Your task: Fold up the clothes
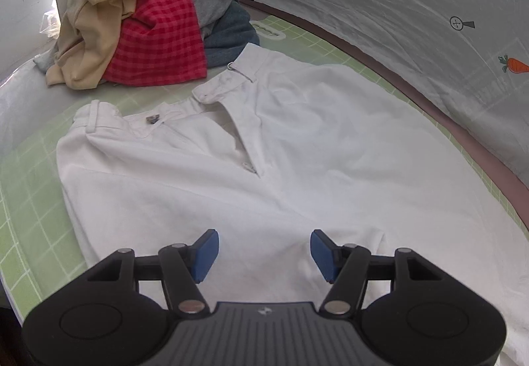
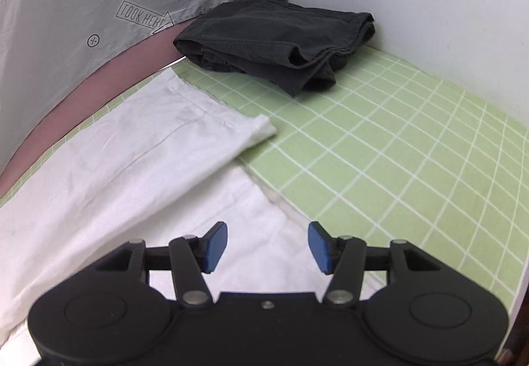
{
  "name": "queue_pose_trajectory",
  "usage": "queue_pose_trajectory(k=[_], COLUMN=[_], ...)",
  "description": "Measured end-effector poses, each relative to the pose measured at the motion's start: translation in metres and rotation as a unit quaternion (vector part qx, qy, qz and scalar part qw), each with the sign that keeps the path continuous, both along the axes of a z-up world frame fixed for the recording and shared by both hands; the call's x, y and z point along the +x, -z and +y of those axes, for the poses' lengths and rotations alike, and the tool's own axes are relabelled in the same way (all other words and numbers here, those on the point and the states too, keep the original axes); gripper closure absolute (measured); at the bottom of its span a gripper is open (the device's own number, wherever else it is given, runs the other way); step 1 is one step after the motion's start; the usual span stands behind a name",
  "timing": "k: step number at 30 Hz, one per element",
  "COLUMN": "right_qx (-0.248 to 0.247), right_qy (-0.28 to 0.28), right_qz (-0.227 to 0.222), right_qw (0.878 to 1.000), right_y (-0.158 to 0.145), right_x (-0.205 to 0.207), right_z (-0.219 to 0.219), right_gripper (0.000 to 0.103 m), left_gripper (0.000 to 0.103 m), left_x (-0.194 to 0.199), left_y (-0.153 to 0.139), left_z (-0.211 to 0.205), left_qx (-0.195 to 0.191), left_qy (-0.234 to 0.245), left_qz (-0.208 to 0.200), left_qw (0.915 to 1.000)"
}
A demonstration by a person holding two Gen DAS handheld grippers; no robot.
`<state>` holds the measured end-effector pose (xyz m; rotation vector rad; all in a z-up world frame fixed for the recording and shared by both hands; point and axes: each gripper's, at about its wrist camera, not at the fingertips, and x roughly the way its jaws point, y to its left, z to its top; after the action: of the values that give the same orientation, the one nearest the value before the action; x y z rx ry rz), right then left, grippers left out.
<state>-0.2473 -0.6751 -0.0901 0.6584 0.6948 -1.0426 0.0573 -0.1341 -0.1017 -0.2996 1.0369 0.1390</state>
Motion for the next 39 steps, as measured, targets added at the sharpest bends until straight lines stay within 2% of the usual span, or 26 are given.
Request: queue_pose_trajectory(k=[5,12,15,19,21,24,27,30,33,37,39], right_qx=[0.04,0.033,0.048,0.069,0.08,0.105,0.116,0.106,0.078,0.036,0.024], right_qy=[0.023,0.012,0.011,0.004,0.011,0.03,0.029,0.007,-0.016,-0.04,-0.046], right_qz=[-0.037,0.015,0.015,-0.006,-0.031,-0.077,-0.091,-0.066,-0.015,0.07,0.076], right_qw=[0.998,0.999,0.999,0.998,0.996,0.991,0.989,0.992,0.997,0.996,0.996], right_y=[0.005,0.02,0.029,0.037,0.039,0.039,0.04,0.038,0.038,0.042,0.041], right_x=[-0.055,-0.092,-0.104,-0.108,-0.11,-0.114,-0.109,-0.095,-0.076,-0.047,-0.041], right_z=[0.031,0.058,0.064,0.071,0.074,0.079,0.086,0.097,0.113,0.129,0.134], right_gripper=[0.046,0.045,0.045,0.045,0.037,0.037,0.037,0.036,0.029,0.028,0.041], left_gripper=[0.04,0.04,0.04,0.04,0.04,0.04,0.04,0.04,0.04,0.04,0.04], left_x=[-0.04,-0.08,-0.092,-0.102,-0.104,-0.106,-0.103,-0.098,-0.092,-0.084,-0.079], left_y=[0.002,0.011,0.013,0.013,0.012,0.008,0.008,0.008,0.01,0.013,0.013], left_z=[0.017,0.012,0.011,0.016,0.021,0.029,0.04,0.05,0.06,0.076,0.087], left_qx=[-0.01,-0.004,0.0,0.003,0.001,0.007,0.005,0.005,0.002,0.001,0.006], left_qy=[-0.006,0.022,0.03,0.035,0.032,0.033,0.026,0.022,0.019,0.014,0.011], left_qz=[0.008,0.022,0.027,0.03,0.029,0.024,0.024,0.025,0.026,0.028,0.028], left_qw=[0.9999,0.9995,0.9992,0.999,0.9991,0.9991,0.9994,0.9994,0.9995,0.9995,0.9995])
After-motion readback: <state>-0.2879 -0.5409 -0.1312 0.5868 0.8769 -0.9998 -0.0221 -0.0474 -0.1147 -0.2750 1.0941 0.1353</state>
